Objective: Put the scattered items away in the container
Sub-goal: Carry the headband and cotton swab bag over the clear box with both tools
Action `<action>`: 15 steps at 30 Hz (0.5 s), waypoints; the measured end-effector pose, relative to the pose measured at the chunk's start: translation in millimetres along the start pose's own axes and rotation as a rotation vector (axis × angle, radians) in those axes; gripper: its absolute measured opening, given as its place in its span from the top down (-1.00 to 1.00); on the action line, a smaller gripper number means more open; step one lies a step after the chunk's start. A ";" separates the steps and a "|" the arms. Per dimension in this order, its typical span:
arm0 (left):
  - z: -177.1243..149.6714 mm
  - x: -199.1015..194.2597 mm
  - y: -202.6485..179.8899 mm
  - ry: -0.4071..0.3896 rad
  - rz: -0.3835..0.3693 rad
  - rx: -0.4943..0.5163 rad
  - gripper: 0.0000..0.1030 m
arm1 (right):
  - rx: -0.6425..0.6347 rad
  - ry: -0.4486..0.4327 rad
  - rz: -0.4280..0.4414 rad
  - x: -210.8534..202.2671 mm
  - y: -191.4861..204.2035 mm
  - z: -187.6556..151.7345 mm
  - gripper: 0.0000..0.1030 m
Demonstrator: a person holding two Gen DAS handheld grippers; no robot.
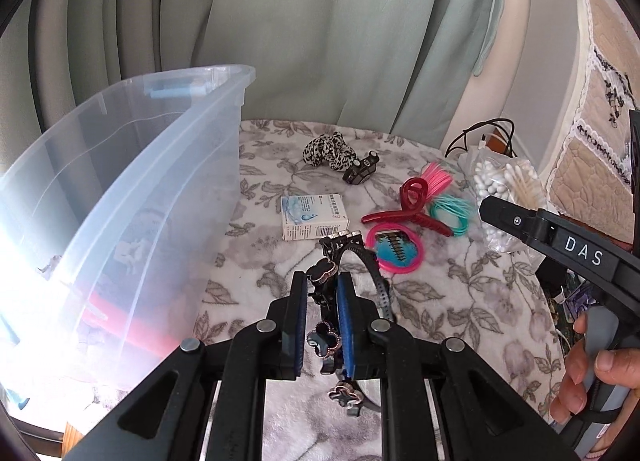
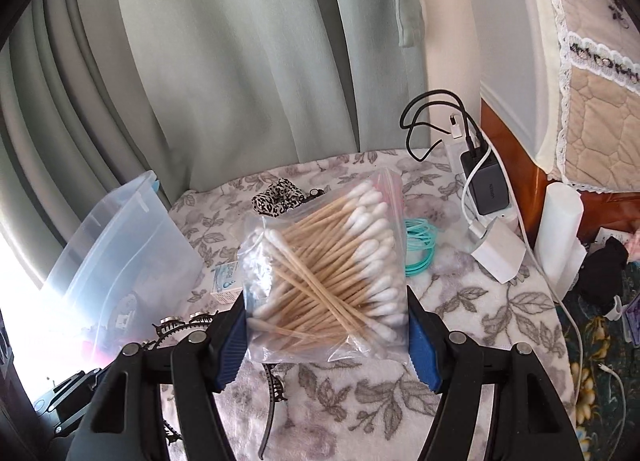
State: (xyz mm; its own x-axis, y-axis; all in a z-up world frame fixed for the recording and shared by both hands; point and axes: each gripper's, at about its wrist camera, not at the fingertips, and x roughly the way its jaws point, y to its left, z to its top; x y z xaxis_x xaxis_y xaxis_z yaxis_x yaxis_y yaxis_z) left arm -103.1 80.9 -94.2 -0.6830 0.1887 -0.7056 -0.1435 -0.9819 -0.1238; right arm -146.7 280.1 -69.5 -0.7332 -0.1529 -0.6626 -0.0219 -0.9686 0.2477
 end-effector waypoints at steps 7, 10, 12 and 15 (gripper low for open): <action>6.0 -24.7 0.2 -0.062 -0.003 -0.001 0.76 | -0.024 -0.047 0.006 -28.7 13.2 2.5 -0.38; 10.9 -36.4 3.5 -0.094 -0.005 -0.012 0.76 | -0.037 -0.065 0.009 -39.3 19.2 3.4 -0.38; 15.8 -47.0 6.8 -0.123 -0.009 -0.022 0.76 | -0.047 -0.079 0.011 -46.8 24.4 4.8 -0.38; 23.6 -65.0 14.2 -0.172 -0.014 -0.045 0.76 | -0.063 -0.100 0.016 -58.6 33.8 6.7 -0.38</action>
